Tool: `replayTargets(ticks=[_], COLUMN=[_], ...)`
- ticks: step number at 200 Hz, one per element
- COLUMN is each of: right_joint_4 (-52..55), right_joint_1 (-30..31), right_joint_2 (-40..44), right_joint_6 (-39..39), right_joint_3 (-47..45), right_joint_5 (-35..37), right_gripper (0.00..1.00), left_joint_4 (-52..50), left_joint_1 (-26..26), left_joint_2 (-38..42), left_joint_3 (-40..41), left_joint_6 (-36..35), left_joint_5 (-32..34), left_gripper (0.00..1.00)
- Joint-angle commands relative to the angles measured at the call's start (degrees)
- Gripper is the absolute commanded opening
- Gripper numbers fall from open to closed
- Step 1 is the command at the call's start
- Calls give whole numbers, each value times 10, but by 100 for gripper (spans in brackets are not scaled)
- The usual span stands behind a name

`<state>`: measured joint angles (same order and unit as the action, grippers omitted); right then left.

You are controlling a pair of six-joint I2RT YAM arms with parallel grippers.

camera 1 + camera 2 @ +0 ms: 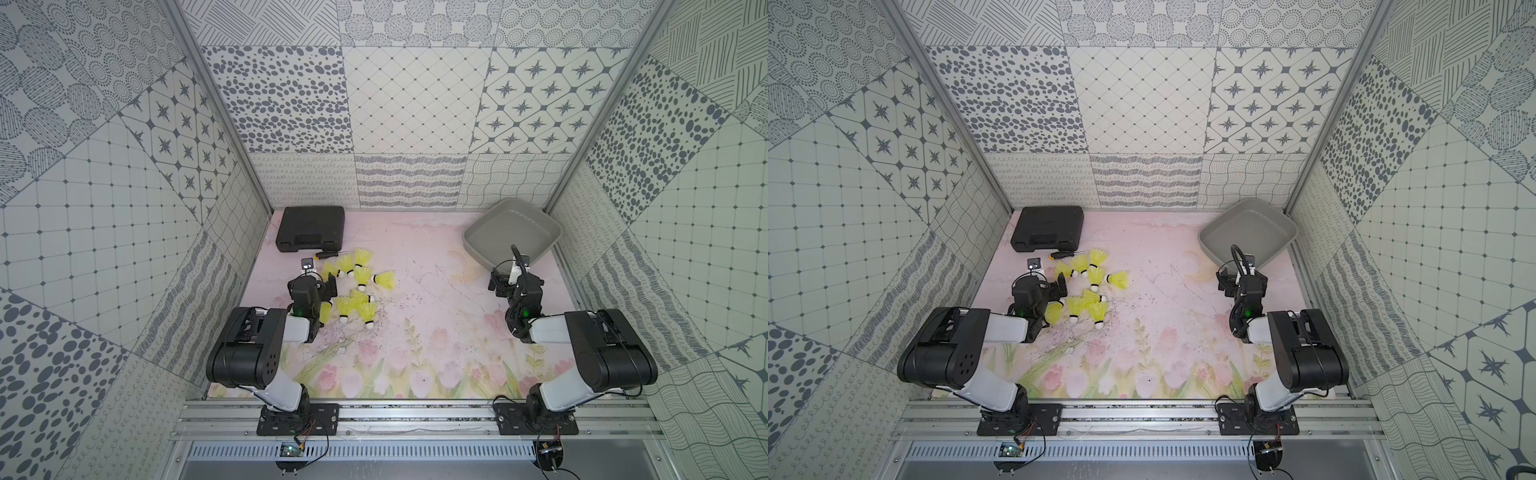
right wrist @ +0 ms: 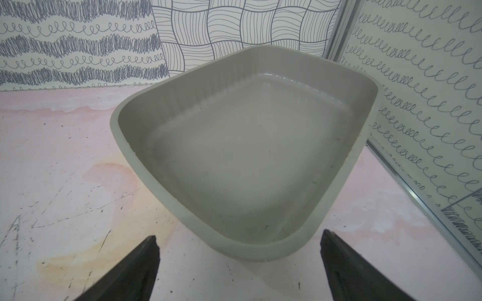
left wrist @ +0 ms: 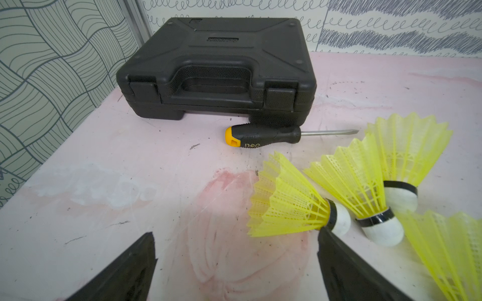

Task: Put the shuttlecocks into the storage box
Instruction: Move the storage box to the center of the board.

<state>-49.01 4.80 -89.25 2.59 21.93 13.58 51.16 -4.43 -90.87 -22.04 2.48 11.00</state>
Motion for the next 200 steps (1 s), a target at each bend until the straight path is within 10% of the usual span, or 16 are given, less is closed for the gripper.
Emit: replayTargets(ticks=[1, 81, 136, 200], right_joint_4=[-11, 148, 364, 605], right_joint_1=[-1, -1, -7, -76], right_joint_2=[2, 115, 194, 135], right_joint_6=[7, 34, 132, 238], right_joint_3=[6, 30, 96, 253], right_joint_5=[7, 45, 49, -106], right_gripper=[100, 100, 100, 93], left_joint_4=[14, 7, -374, -611], left_joint_1=[2, 3, 3, 2], left_joint_2=[0, 96, 234, 286], left_joint_3=[-3, 38, -76, -180], left_joint_6=[5, 25, 134, 228], left_joint_5=[2, 49, 15, -79], left_gripper=[100, 100, 100, 100])
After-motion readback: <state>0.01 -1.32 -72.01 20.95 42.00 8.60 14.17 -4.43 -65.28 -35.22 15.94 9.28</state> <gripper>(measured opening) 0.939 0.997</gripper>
